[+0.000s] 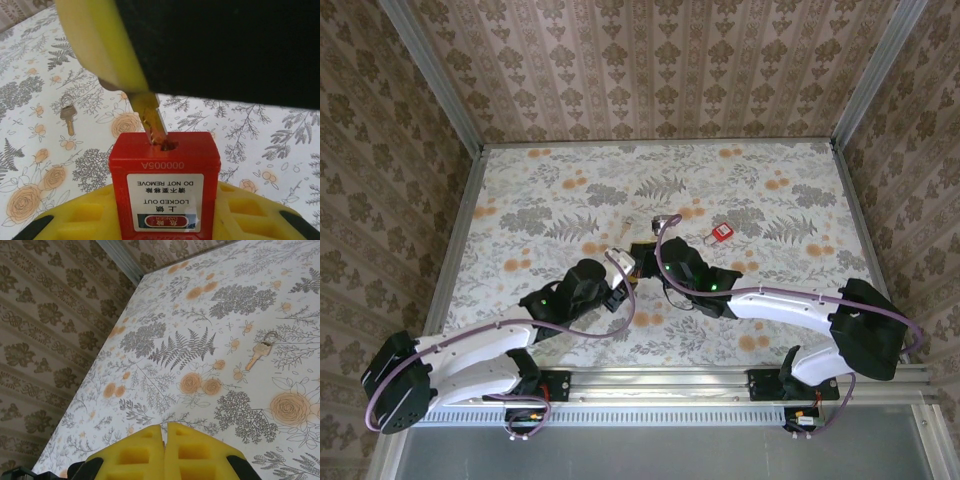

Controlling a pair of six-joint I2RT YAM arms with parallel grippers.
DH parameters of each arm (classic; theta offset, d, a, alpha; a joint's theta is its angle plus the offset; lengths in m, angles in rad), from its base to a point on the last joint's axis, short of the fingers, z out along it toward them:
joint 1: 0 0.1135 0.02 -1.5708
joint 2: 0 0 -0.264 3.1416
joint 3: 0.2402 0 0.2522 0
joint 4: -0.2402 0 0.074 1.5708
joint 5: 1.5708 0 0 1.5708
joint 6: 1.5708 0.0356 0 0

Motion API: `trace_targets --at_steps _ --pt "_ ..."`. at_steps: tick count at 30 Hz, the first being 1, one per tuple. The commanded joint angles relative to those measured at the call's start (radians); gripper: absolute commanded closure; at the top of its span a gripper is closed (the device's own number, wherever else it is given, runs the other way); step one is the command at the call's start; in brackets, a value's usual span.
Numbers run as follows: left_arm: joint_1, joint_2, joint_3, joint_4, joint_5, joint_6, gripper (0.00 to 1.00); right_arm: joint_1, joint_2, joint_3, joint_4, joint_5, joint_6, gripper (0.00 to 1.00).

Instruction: Unlock with the key

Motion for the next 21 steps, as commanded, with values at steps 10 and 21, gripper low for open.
trace_targets --at_steps 10,21 --pt "0.010 -0.163 0.084 0.448 0.111 0.014 0.94 0.030 -0.030 -0.120 -0.105 -0.292 0.045 1.00" --pt "0.014 -0.161 0.060 0.454 0.057 0.006 0.95 0.076 -0.147 -0.113 -0.254 -0.084 0.079 1.00"
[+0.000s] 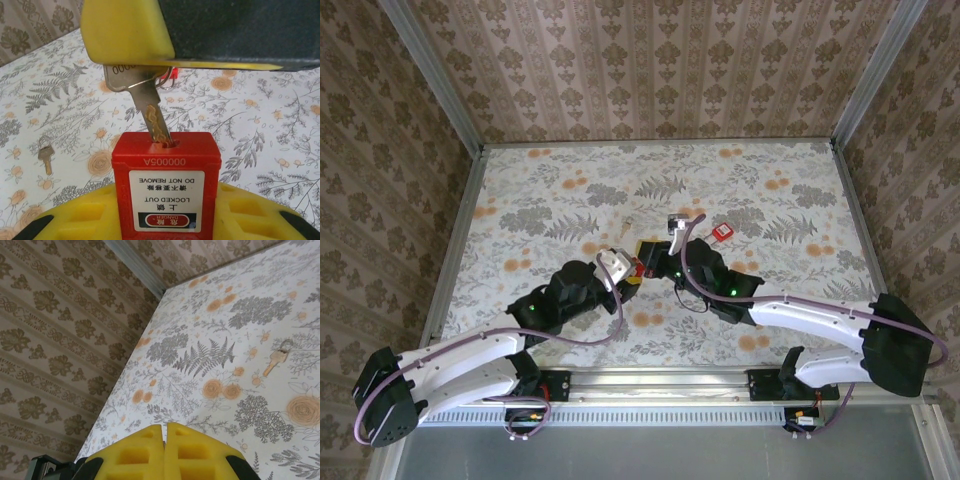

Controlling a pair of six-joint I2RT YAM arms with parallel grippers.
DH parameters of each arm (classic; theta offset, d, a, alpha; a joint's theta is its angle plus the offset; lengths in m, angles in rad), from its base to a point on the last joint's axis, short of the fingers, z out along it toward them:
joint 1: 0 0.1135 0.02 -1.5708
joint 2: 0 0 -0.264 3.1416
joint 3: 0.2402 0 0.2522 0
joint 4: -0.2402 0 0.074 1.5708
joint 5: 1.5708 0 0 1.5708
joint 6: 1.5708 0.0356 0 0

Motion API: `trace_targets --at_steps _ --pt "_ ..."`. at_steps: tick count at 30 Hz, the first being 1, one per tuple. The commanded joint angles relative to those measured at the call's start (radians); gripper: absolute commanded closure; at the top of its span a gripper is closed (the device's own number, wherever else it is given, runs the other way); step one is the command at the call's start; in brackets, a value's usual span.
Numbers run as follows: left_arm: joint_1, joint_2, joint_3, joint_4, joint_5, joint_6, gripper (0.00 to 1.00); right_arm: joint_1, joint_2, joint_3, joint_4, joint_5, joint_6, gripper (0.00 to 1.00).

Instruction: Unlock with the key

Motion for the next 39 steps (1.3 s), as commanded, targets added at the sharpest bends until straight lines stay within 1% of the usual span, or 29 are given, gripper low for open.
trace_targets --at_steps 1,6,11,18,24,27,31,33,36,39 --pt "0.013 -0.049 0.071 0.406 -0.070 -0.010 0.96 0.091 0.017 -0.044 -0.258 -0.048 0.036 1.00" --pt "0.014 -0.030 0.086 0.403 -0.100 -0.014 0.97 0.147 0.001 -0.051 -0.264 0.058 0.049 1.00" --pt "0.016 -0.002 0.095 0.395 -0.112 -0.016 0.98 0.181 -0.002 -0.036 -0.286 0.108 0.031 1.00" --pt "0.015 0.010 0.101 0.416 -0.080 -0.016 0.99 0.198 0.053 -0.039 -0.211 0.030 -0.004 1.00" --pt "0.018 0.017 0.107 0.418 -0.057 -0.006 0.99 0.229 0.054 -0.032 -0.188 0.016 -0.054 1.00" --pt "0.018 0.013 0.102 0.429 -0.052 -0.005 0.99 0.229 0.049 -0.035 -0.214 0.023 -0.045 1.00" --pt "0.018 -0.024 0.099 0.397 -0.071 0.012 1.00 0.212 0.020 -0.047 -0.312 0.087 -0.005 1.00" --pt "0.021 -0.049 0.092 0.387 -0.073 0.012 1.00 0.198 0.007 -0.076 -0.278 0.061 0.022 1.00" --pt "0.023 -0.054 0.090 0.390 -0.059 0.010 1.00 0.210 0.045 -0.054 -0.231 0.009 0.011 1.00" --pt "0.023 -0.040 0.094 0.403 -0.053 0.011 1.00 0.223 0.069 -0.038 -0.229 0.020 0.015 1.00"
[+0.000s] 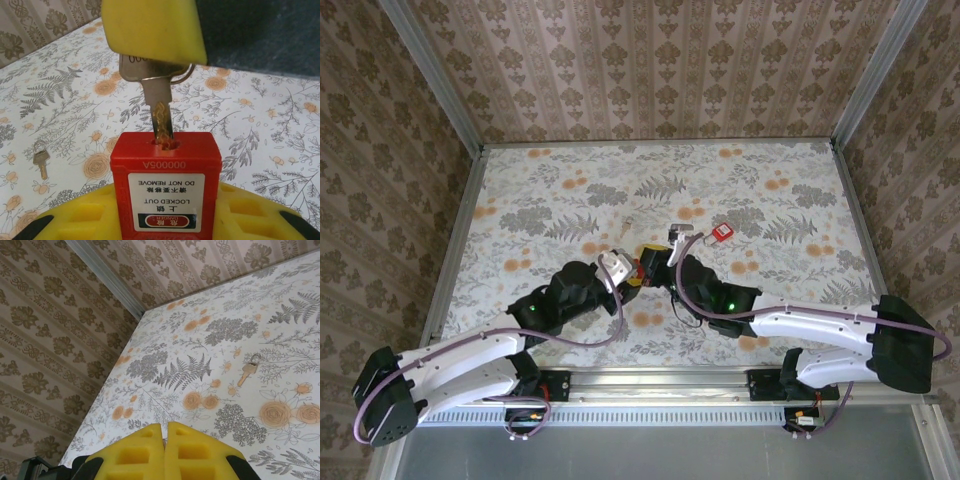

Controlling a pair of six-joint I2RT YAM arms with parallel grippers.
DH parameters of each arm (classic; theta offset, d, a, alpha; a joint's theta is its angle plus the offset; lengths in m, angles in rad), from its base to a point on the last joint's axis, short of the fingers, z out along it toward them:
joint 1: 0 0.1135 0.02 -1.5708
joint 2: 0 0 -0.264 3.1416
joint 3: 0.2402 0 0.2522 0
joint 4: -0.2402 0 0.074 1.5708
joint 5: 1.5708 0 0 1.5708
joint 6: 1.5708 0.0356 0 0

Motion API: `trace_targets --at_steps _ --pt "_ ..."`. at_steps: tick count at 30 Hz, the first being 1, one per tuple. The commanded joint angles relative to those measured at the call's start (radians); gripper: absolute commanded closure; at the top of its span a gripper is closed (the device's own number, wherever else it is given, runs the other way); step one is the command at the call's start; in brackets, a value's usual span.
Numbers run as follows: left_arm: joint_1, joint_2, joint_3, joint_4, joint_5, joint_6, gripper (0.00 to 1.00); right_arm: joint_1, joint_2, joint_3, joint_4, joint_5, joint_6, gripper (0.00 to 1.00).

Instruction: Unlock with the key

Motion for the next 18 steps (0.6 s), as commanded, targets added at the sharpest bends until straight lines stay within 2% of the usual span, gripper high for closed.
trace_targets --at_steps 1,12,18 --pt "0.025 -0.039 0.095 0.415 -0.070 0.000 1.00 0.094 0.075 -0.041 -0.196 -0.253 0.032 1.00" --pt "0.043 0.017 0.148 0.495 -0.048 0.030 1.00 0.121 0.120 -0.038 -0.219 -0.280 0.049 1.00" --pt "0.096 0.015 0.158 0.549 -0.046 -0.002 1.00 0.125 0.125 -0.039 -0.232 -0.277 0.048 1.00"
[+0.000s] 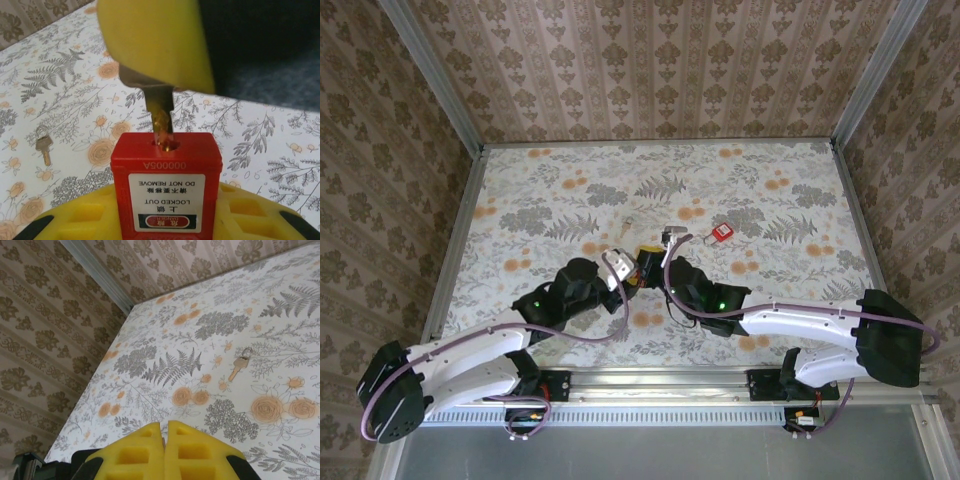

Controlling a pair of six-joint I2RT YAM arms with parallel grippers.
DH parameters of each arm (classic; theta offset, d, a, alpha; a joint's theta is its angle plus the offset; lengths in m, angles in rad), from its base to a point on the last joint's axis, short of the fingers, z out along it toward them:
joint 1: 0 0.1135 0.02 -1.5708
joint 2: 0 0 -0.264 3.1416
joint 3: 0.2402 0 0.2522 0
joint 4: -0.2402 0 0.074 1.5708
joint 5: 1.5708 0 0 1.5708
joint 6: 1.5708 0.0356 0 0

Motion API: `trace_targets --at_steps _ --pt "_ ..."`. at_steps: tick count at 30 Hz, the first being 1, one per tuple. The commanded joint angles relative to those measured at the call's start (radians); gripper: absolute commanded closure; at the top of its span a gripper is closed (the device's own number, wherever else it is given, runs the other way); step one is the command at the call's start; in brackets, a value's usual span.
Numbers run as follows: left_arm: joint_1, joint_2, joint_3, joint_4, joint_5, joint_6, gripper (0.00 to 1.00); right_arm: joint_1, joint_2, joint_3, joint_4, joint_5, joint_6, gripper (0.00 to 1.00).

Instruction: Unlock with the key

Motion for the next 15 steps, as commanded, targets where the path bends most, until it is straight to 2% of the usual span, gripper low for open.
trace_targets --at_steps 1,9,13,15 --pt "0.065 -0.039 0.164 0.549 -0.054 -0.032 1.00 0.114 0.063 -0.047 -0.233 -0.306 0.042 1.00" --pt "0.077 0.015 0.213 0.537 0.050 -0.044 1.00 0.097 0.055 -0.030 -0.222 -0.346 0.021 1.00" --pt "0.072 0.025 0.205 0.515 0.051 -0.045 1.00 0.052 0.026 -0.027 -0.236 -0.413 0.007 0.99" --pt "0.072 0.024 0.202 0.476 0.046 -0.038 1.00 0.015 -0.006 -0.032 -0.250 -0.472 0.002 0.95"
